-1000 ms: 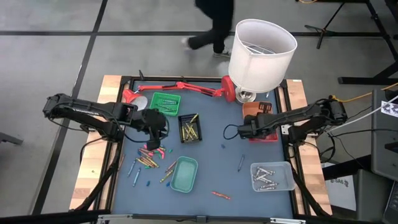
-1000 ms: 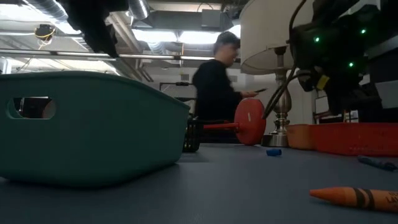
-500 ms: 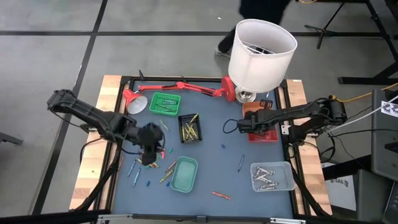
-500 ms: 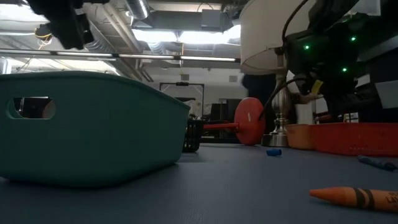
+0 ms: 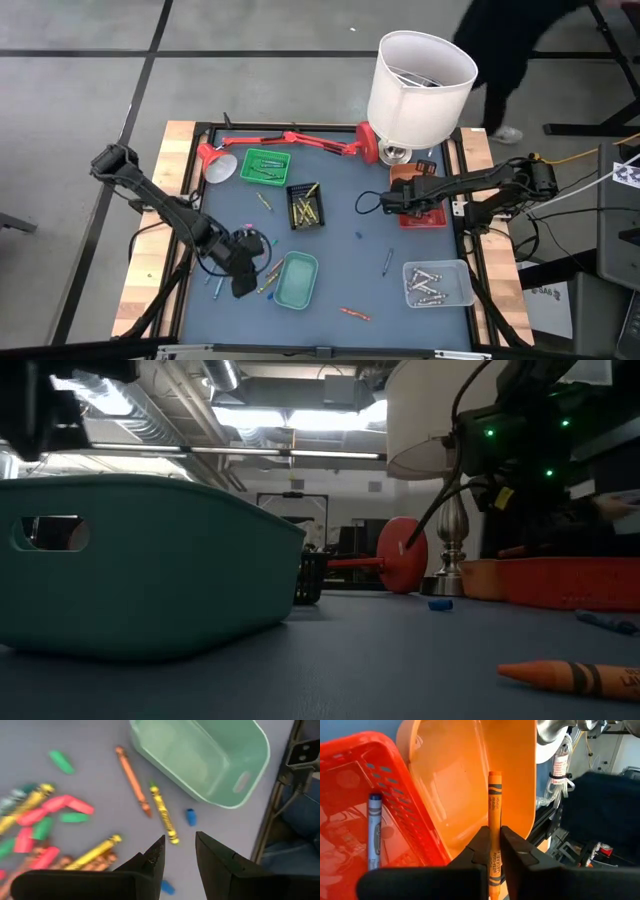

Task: Sort crayons
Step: Put the orange crayon into the orange bin, then put the green crayon into the black bin, then put the orange crayon into the orange bin

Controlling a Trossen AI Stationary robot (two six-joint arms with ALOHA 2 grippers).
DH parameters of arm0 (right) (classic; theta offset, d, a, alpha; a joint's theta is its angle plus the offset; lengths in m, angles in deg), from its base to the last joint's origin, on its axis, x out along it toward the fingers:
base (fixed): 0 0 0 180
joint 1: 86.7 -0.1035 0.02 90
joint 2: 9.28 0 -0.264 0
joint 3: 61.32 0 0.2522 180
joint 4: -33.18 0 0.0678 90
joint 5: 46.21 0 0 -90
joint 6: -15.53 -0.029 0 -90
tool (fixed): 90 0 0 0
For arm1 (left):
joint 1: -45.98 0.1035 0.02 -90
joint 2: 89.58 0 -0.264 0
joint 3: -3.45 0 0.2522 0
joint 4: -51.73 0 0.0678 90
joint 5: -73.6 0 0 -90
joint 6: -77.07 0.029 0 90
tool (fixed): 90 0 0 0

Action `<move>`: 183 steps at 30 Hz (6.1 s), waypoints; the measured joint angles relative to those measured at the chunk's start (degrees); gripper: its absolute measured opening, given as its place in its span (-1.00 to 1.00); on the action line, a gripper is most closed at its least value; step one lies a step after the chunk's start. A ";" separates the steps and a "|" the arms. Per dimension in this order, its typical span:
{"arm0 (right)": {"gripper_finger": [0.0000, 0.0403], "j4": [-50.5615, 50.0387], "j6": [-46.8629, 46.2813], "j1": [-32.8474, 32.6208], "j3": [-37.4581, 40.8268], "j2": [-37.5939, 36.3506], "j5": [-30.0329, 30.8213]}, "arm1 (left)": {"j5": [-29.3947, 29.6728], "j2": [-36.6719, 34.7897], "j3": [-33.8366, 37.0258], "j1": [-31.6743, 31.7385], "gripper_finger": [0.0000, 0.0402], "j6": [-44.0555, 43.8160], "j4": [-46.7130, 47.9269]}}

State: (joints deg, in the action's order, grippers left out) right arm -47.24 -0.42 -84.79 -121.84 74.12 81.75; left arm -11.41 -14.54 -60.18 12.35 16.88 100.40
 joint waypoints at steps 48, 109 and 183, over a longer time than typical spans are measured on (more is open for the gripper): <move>-0.36 4.09 -0.02 0.00 -0.01 0.04 -0.02 | 7.24 21.81 -0.02 -5.37 -0.54 -16.19 -13.23; -0.36 7.82 -0.35 -0.09 -14.61 0.04 -35.64 | 16.37 8.71 0.07 10.41 -0.94 15.47 -0.05; -0.36 61.36 -24.28 -47.32 -14.54 12.37 -18.34 | 14.49 8.71 -0.02 37.64 -0.35 50.32 -22.54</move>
State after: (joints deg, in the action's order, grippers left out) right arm 14.12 -24.70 -132.11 -136.38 86.49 63.40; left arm 3.08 -5.83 -60.20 49.99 67.20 77.85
